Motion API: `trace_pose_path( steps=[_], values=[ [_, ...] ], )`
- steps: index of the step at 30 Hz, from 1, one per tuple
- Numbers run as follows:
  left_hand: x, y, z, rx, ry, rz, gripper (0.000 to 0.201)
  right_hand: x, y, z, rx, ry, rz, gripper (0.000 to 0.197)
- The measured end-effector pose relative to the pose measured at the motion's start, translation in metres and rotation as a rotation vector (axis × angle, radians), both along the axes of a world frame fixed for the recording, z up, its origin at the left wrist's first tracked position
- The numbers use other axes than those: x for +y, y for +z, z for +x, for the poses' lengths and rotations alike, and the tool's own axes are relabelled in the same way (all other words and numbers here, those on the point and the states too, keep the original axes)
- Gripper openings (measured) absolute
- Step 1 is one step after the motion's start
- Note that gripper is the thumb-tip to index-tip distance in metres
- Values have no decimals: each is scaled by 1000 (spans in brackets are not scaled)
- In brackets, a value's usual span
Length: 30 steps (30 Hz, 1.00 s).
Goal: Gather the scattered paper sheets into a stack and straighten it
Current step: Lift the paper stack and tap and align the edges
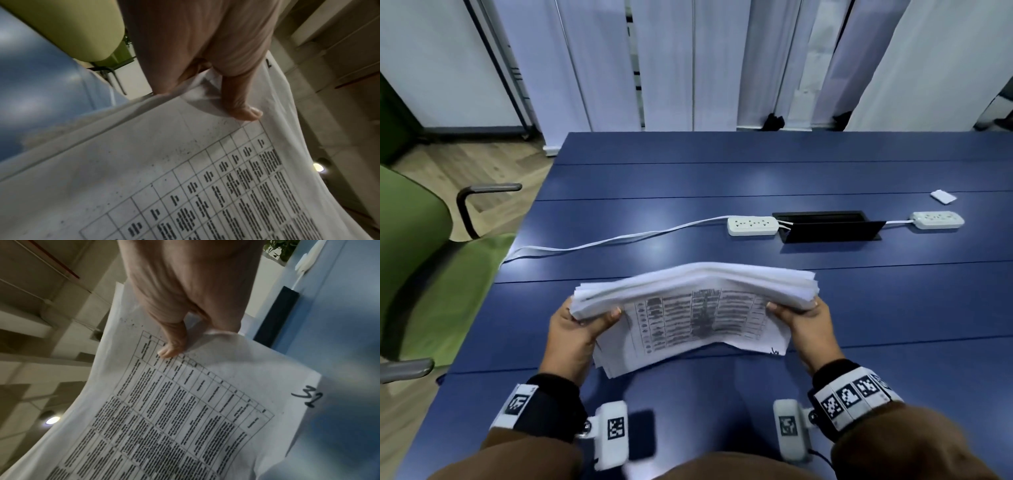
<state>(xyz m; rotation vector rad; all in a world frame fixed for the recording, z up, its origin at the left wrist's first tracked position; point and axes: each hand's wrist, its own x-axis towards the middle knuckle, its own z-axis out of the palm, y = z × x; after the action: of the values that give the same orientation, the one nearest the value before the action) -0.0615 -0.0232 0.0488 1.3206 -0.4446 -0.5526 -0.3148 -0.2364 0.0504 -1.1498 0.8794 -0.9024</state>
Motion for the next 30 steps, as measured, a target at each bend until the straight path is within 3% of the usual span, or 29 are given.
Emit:
trace_pose_path(
  steps=[3, 5, 8, 12, 18, 20, 22, 25, 27, 29, 30],
  values=[
    [-7, 23, 13, -73, 30, -68, 48, -5, 23, 4, -71, -48, -84, 35],
    [-10, 30, 21, -121, 34, -55, 42, -5, 30, 4, -78, -36, -141, 36],
    [-11, 13, 21, -164, 19, 28, 59, -1, 16, 0, 45, 3, -199, 46],
    [-3, -26, 19, -48, -61, 125, 85, 9, -9, -3, 178, 19, -259, 68],
    [-17, -21, 14, -60, 33, 149, 40, 17, -3, 7, 223, -122, -534, 64],
    [-23, -6, 11, -81, 42, 116, 34, 15, 8, 6, 373, -155, -663, 65],
    [-28, 12, 4, -124, 26, 96, 31, 11, 27, 4, 738, -147, -880, 71],
    [-40, 39, -6, -184, -4, 36, 27, 15, 62, 22, 1059, 137, -1165, 91],
    [-50, 58, -18, -247, -84, 4, 26, 25, 76, 42, 1033, 330, -1156, 74],
    [-59, 76, -28, -317, -131, -31, 26, 29, 79, 56, 868, 340, -1029, 32],
    [-60, 83, -29, -349, -93, -60, 31, 26, 75, 59, 745, 307, -890, 22]
  ],
)
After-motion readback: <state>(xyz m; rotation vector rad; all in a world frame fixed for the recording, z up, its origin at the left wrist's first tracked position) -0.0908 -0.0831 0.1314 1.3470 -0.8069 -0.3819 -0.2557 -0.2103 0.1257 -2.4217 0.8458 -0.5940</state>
